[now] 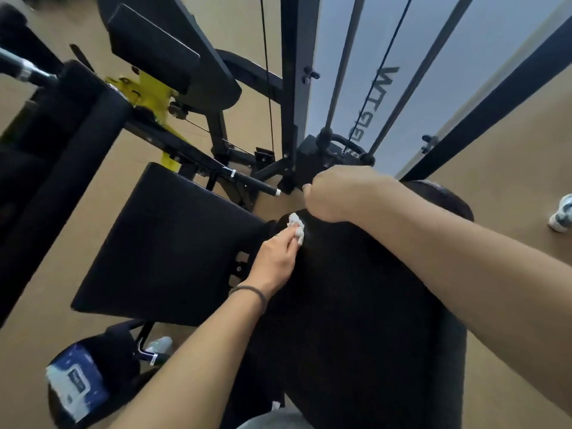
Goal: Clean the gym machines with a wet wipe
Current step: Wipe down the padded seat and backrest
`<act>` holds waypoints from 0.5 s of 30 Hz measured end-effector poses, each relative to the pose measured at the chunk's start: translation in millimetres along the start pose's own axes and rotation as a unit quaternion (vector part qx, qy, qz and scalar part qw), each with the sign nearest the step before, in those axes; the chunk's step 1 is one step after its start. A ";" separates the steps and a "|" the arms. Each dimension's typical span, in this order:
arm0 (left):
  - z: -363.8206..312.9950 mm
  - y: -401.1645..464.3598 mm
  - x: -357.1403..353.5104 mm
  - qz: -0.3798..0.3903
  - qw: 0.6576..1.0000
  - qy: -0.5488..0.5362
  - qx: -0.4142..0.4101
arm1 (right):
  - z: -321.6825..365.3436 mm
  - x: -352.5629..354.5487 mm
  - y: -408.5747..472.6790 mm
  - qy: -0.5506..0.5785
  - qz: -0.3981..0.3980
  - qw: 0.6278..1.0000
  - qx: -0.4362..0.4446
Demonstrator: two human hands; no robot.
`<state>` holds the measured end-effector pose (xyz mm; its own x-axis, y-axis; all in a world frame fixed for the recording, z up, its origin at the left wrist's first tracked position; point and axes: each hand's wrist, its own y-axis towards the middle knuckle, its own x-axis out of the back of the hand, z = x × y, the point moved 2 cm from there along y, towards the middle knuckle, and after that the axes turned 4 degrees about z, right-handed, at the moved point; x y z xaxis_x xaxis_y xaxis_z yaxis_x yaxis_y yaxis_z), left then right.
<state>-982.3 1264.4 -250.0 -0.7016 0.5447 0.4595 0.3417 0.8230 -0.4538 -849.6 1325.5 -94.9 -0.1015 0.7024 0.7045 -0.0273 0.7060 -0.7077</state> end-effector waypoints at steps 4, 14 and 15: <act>51.1 15.3 7.3 0.027 1.000 0.008 0.011 | 27.3 -37.6 72.3 -0.068 0.151 0.986 -0.003; 137.8 132.2 12.6 0.097 0.991 0.055 -0.077 | 64.2 -87.1 188.9 -0.004 0.202 0.976 -0.076; 146.3 136.4 9.7 0.095 0.991 0.048 -0.084 | 70.0 -91.5 198.9 0.009 0.206 0.976 -0.068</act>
<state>-1033.9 1358.3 -419.1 -0.5543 0.6982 0.4530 0.5661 0.7153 -0.4097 -915.4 1395.3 -303.8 -0.0583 0.9301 0.3627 0.1454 0.3673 -0.9187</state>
